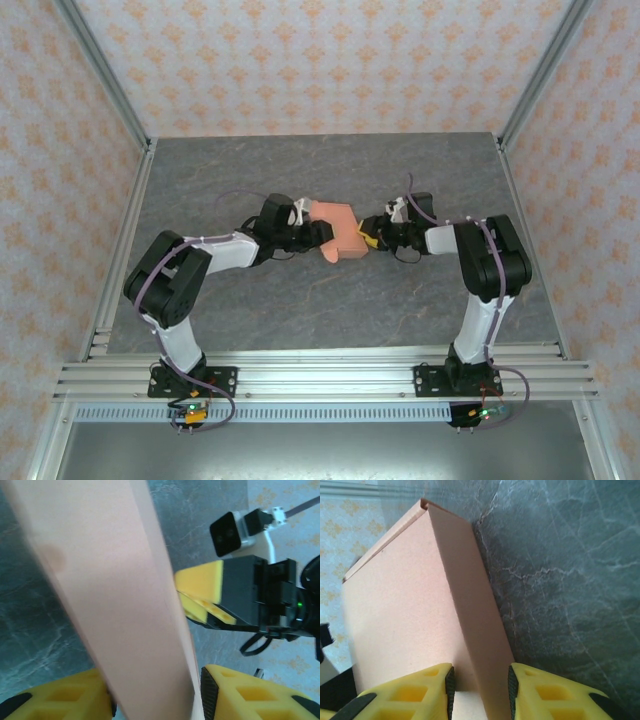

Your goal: Fold the paper box

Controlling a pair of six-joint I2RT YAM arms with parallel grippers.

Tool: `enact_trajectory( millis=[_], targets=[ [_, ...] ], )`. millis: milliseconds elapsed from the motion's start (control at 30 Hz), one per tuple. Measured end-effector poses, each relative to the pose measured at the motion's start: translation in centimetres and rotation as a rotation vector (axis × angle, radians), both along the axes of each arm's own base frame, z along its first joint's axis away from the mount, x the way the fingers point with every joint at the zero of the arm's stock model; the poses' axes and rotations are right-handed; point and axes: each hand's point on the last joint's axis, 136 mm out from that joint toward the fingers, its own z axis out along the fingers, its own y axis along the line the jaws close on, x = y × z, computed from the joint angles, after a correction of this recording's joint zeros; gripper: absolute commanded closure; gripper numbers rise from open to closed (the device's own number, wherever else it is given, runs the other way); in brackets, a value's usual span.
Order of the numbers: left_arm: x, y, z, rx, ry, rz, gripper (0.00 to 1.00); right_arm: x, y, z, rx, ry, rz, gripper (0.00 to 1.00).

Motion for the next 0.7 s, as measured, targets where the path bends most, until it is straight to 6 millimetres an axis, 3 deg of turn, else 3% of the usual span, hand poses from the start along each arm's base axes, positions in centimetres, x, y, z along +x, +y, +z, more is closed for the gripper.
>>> enact_trajectory(
  millis=[333,533,700],
  targets=[
    [0.3,-3.0,4.5,-0.052,-0.082,-0.047,0.51,0.3,-0.1,-0.5,0.002,0.014,-0.019,0.58],
    [1.1,-3.6,5.6,-0.048,-0.083,-0.040,0.50,0.3,-0.1,-0.3,0.003,0.013,-0.020,0.55],
    [1.9,-4.0,5.0,-0.033,-0.066,-0.034,0.51,0.4,0.0,-0.2,0.000,0.023,-0.020,0.55]
  ],
)
